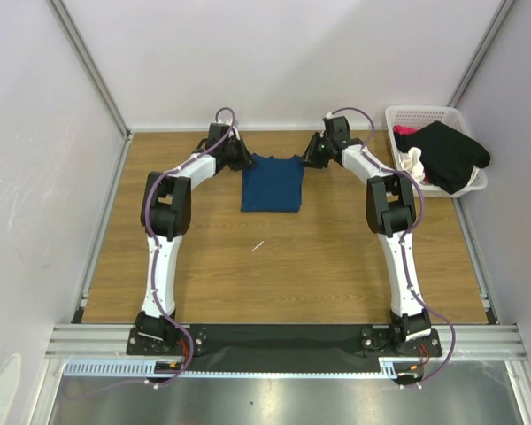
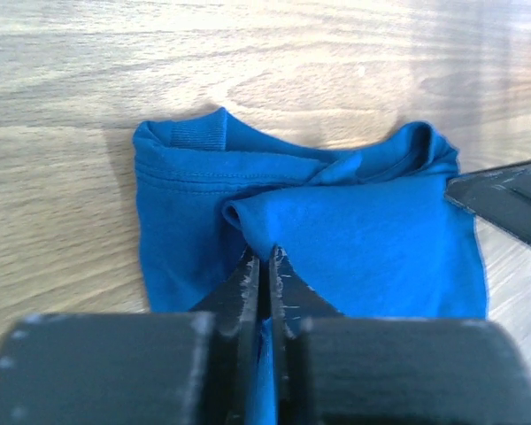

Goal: Fold and stack the t-shirts
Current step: Neatly place the folded tshirt to the corner

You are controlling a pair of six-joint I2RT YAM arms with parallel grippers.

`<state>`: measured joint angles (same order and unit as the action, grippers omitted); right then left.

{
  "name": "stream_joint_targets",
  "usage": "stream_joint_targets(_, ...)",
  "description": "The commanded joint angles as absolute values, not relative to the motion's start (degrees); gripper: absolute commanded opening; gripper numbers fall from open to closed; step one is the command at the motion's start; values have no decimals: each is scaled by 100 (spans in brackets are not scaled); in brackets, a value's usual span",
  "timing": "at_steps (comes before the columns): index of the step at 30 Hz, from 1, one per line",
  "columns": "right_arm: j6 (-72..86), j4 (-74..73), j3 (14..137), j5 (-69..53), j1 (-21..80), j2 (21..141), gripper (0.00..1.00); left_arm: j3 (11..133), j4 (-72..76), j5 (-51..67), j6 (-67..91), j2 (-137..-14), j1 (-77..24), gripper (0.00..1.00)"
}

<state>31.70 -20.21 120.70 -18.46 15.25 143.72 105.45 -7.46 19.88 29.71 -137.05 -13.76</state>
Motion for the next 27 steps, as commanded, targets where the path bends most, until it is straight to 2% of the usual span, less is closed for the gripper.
stream_joint_targets(1, 3191, -1907, 12366, -1855, 1564, 14318, 24, 10741, -326, 2083, 3015, -13615, -1389, 0)
stream_joint_targets(4, 3146, -1899, 12349, -1837, 1600, 14151, 10, 10522, -80, 2101, 3015, -13387, -1389, 0)
stream_joint_targets(7, 3129, -1898, 12358, -1837, 1608, 13976, 5, 10407, -26, 2083, 3023, -13158, -1389, 1)
stream_joint_targets(19, 2857, -2066, 12349, -1661, 1758, 13325, 5, 10248, 237, 2364, 3129, -12613, -1389, 0)
stream_joint_targets(27, 2839, -1872, 12550, -1600, 1749, 13333, 6, 10485, 211, 2172, 3208, -12595, -1371, 1)
